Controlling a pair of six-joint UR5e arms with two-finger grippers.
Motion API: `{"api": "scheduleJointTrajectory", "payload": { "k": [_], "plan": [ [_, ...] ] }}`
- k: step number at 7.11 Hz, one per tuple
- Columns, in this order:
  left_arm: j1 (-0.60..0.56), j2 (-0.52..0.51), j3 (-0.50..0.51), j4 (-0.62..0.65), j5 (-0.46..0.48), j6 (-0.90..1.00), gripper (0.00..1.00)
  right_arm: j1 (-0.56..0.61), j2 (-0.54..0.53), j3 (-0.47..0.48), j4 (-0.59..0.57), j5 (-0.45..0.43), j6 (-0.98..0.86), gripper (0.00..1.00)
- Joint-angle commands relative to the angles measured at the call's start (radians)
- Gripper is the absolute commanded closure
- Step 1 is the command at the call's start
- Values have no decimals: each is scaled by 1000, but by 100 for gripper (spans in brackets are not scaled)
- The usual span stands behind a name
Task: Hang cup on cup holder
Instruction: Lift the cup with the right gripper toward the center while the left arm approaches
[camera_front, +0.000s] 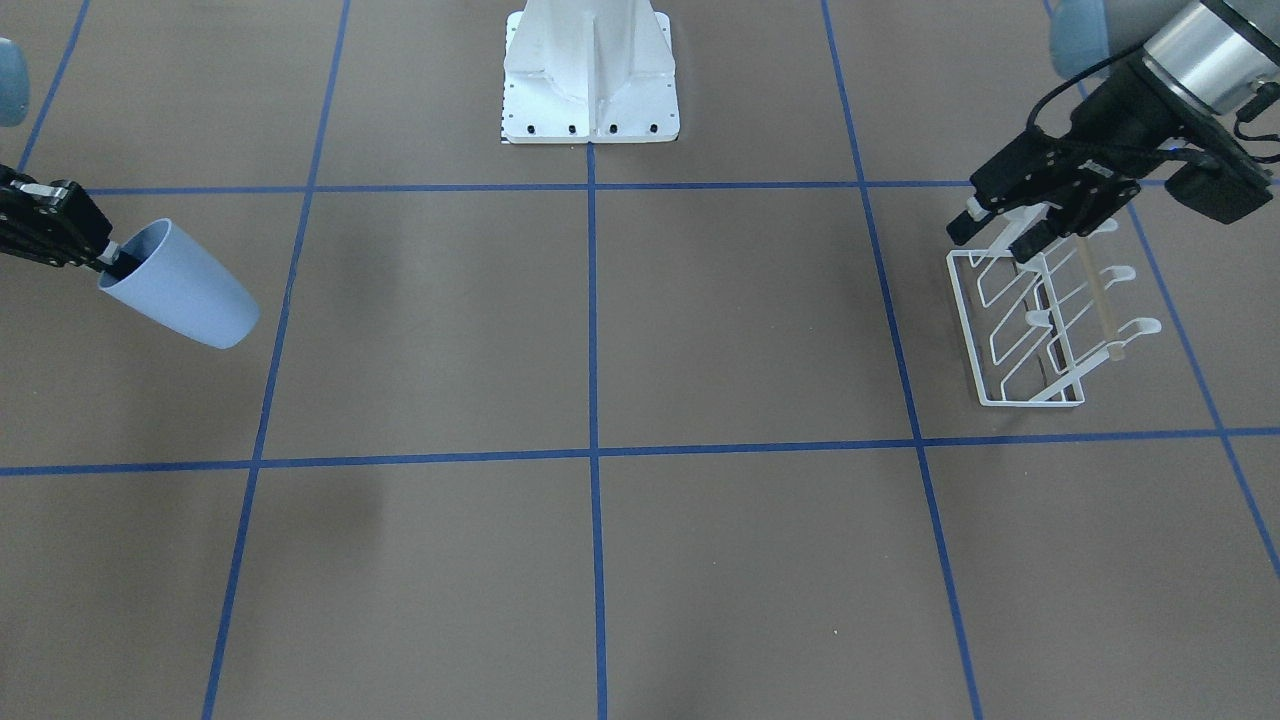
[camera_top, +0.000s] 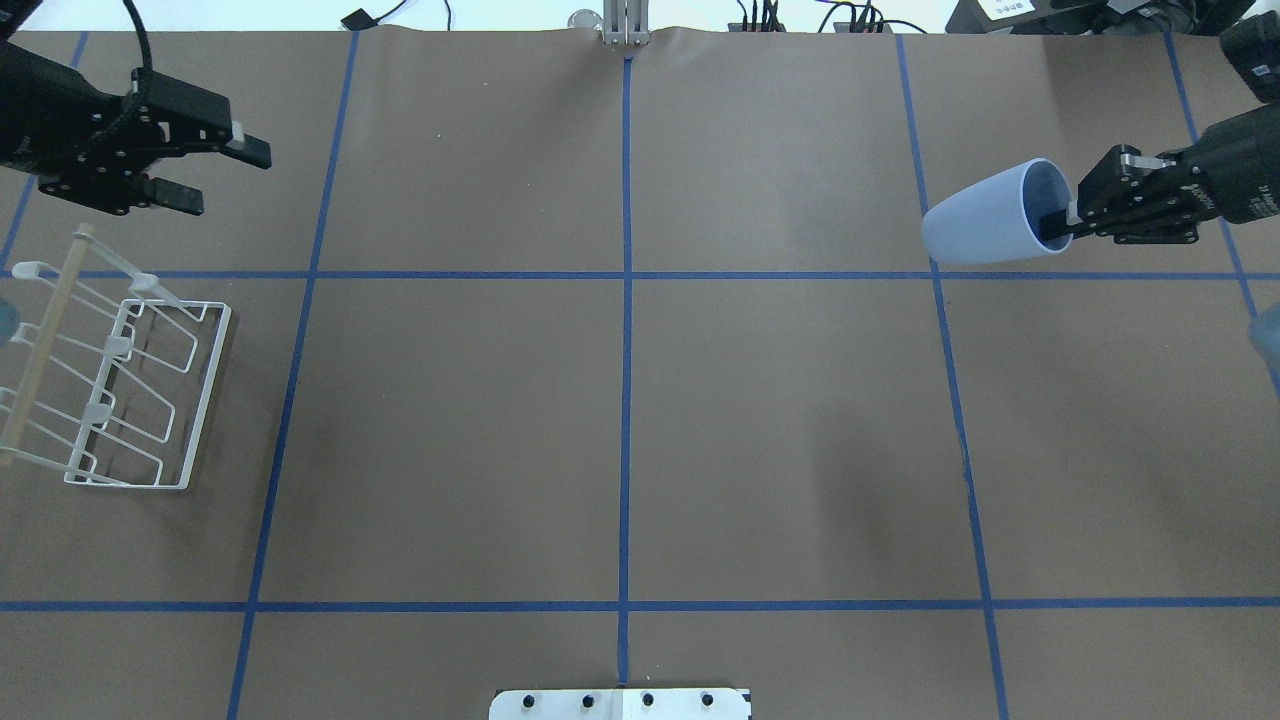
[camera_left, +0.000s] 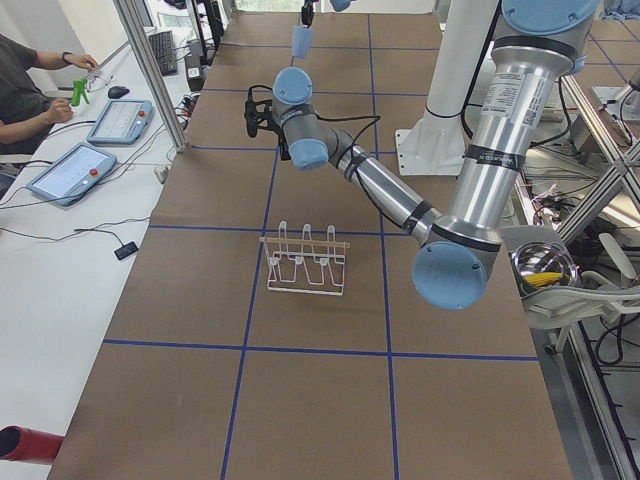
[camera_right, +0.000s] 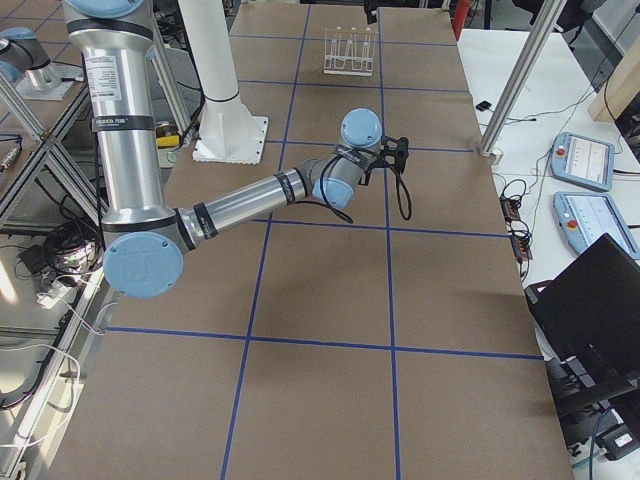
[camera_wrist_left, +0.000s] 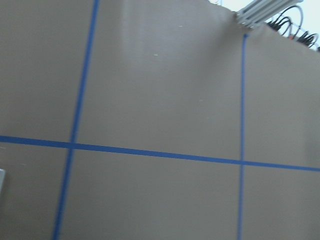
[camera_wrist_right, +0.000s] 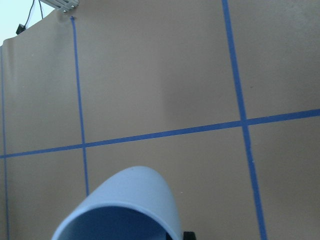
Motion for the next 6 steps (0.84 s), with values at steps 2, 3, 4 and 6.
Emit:
{"api": "scheduleJointTrajectory", "payload": {
  "k": [2, 3, 4, 6],
  "plan": [
    [167, -111, 4, -106, 89, -190, 2, -87, 91, 6, 215, -5, 363, 100],
    [245, -157, 5, -114, 109, -231, 2, -117, 134, 8, 249, -8, 446, 100],
    [258, -191, -2, -134, 156, -349, 2, -137, 150, 9, 299, -19, 520, 100],
    [272, -191, 59, -433, 251, -619, 2, -186, 187, 11, 388, -63, 650, 100]
  ]
}}
